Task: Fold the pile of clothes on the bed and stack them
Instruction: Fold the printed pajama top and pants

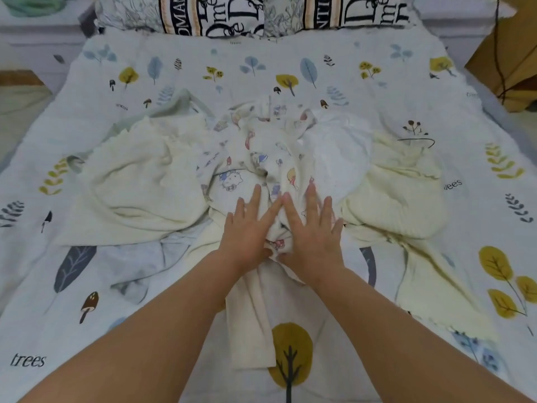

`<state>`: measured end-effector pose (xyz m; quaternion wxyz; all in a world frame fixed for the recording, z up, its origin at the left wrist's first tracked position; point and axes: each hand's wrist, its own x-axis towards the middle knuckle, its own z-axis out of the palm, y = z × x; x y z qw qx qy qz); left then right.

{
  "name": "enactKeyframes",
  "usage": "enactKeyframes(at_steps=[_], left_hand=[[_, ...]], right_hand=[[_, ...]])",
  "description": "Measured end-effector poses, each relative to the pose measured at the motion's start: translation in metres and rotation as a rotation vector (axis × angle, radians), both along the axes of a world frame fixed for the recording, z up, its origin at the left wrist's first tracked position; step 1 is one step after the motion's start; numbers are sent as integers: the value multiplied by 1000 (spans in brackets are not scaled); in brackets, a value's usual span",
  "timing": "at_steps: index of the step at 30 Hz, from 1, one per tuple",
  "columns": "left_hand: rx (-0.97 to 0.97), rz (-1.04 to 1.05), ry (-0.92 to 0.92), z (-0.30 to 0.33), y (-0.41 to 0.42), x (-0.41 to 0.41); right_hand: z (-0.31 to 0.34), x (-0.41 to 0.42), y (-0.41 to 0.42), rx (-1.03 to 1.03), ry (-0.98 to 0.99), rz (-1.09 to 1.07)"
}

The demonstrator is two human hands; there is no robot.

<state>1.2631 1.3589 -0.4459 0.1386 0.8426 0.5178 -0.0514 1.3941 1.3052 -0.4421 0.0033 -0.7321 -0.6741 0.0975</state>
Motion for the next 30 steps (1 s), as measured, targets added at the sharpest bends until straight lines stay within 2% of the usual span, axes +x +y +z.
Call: enactKeyframes(at_steps=[3,6,8,12,14,19,25,30], left_hand=[[-57,-59,51,-12,-1,-8],[8,-106,-7,-13,-14,-9],[-14,-108,-78,-8,-27,-10],[-163,-80,-220,15,-61,-26],[-234,-81,-236,31,-79,-38],[-233,48,-225,85,-100,-85],[-44,308,-431,195,-112,-122],[111,427,-605,304,-126,-131]], right_hand=[[-8,0,-1,-112,-7,103],[-10,-10,-16,8,103,122],[-8,-17,-28,20,210,108],[7,-18,-62,-68,319,10],[23,-17,-83,-134,344,-35],[79,1,-134,-265,387,-243],[185,27,-167,-100,537,-458],[300,30,-180,231,687,-490]])
